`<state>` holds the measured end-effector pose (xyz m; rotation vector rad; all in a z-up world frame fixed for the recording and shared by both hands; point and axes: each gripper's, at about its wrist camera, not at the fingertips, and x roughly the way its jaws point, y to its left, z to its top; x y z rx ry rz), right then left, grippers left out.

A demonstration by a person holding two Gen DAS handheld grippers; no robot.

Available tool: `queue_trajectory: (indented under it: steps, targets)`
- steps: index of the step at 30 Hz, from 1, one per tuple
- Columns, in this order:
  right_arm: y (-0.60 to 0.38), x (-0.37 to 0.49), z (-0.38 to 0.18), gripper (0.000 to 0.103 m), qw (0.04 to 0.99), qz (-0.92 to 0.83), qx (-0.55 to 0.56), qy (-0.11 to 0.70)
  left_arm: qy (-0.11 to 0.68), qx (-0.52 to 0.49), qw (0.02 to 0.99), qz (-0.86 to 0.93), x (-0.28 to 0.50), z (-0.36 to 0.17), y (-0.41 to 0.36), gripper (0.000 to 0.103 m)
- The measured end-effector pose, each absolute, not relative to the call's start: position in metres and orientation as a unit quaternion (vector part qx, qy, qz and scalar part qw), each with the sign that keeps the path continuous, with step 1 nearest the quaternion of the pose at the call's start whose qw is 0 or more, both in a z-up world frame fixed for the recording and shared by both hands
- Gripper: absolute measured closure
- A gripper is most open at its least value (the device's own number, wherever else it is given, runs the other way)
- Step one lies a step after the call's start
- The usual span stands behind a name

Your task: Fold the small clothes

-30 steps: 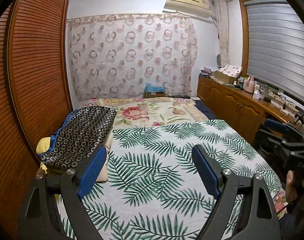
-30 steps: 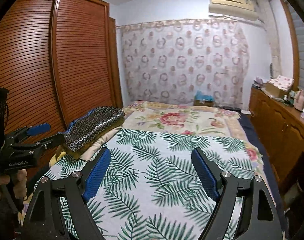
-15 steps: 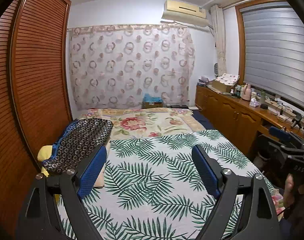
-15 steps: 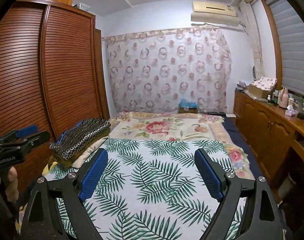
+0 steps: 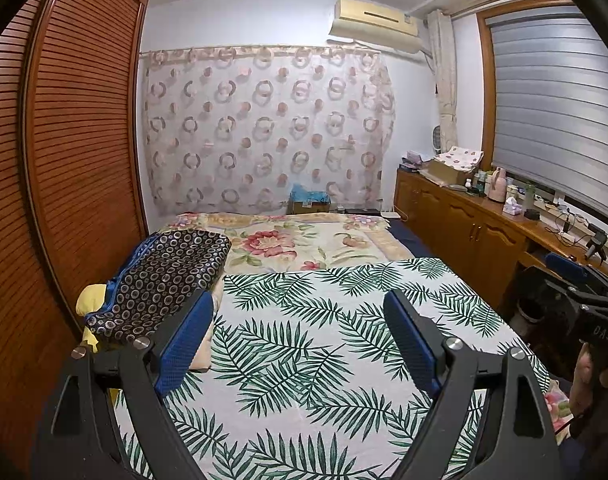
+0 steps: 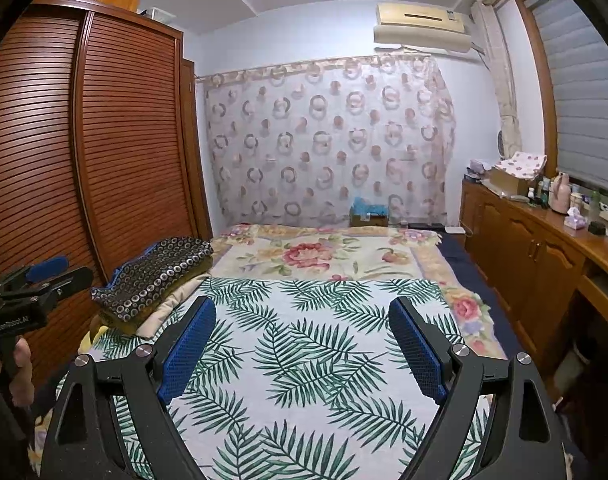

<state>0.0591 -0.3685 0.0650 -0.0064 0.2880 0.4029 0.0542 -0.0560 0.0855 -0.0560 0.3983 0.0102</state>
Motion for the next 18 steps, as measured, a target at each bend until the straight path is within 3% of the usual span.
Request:
queue_trajectory:
  steps: [18]
  targets:
    - [-0.3695,0.0597,0.0650,0.014,0.970,0.197,-0.004,0.140,0.198,-0.026,0.980,0.004,0.0529,0.0844,-0.0577,0.016]
